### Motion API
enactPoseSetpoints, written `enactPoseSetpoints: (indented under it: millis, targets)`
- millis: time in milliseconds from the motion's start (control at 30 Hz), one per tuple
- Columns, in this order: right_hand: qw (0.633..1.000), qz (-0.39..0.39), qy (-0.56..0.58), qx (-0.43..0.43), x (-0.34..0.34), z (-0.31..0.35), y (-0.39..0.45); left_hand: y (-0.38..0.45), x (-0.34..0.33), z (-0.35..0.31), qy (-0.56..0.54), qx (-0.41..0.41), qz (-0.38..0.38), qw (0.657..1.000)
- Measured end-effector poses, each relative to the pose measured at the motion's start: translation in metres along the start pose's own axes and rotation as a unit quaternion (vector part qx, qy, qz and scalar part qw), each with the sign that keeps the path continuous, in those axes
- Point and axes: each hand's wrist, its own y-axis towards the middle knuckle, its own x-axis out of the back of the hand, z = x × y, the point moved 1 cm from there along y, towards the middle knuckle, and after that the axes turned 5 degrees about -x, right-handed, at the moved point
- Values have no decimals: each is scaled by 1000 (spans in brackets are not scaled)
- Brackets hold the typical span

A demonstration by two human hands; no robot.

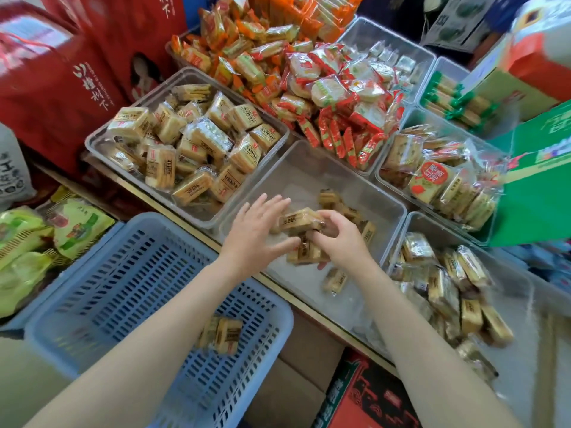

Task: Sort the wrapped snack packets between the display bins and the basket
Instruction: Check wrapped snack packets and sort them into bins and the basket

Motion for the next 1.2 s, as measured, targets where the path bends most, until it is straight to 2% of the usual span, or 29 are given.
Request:
enactPoseSetpoints:
  millis: [67, 133, 267, 400, 600, 733, 833, 900, 1000, 1100, 1200]
  targets:
    - [997, 55, 50, -1, 7, 1, -39, -24, 2, -26, -117, 5, 6, 993]
    - [992, 87, 89, -1, 13, -3, -76, -50, 4, -46, -204, 46, 7, 978]
    - [983, 78, 165, -12, 23, -17, -139, -102, 7, -74, -311, 151, -15, 938]
    - [974, 101, 205, -4, 28, -35, -183, -152, 6, -102, -413, 222, 17, 883]
    - [969, 126, 207, 35, 25, -76, -233, -219, -12, -147, -464, 234, 29, 854]
    - [964, 107, 236, 51, 22, -96, -255, -247, -30, -170, -424, 231, 13, 876]
    - [955, 86, 284, 25, 16, -110, -270, -265, -46, -186, -424, 245, -74, 869]
    - [952, 98, 291, 7, 12, -113, -281, -277, -56, -194, -427, 257, -112, 860]
    - [948, 140, 284, -26, 7, -111, -299, -290, -68, -197, -442, 274, -111, 847]
    - [953, 141, 267, -34, 13, -109, -311, -287, -69, -196, -444, 289, -113, 841]
    - [959, 120, 253, -44, 21, -109, -316, -279, -63, -195, -431, 247, -90, 863]
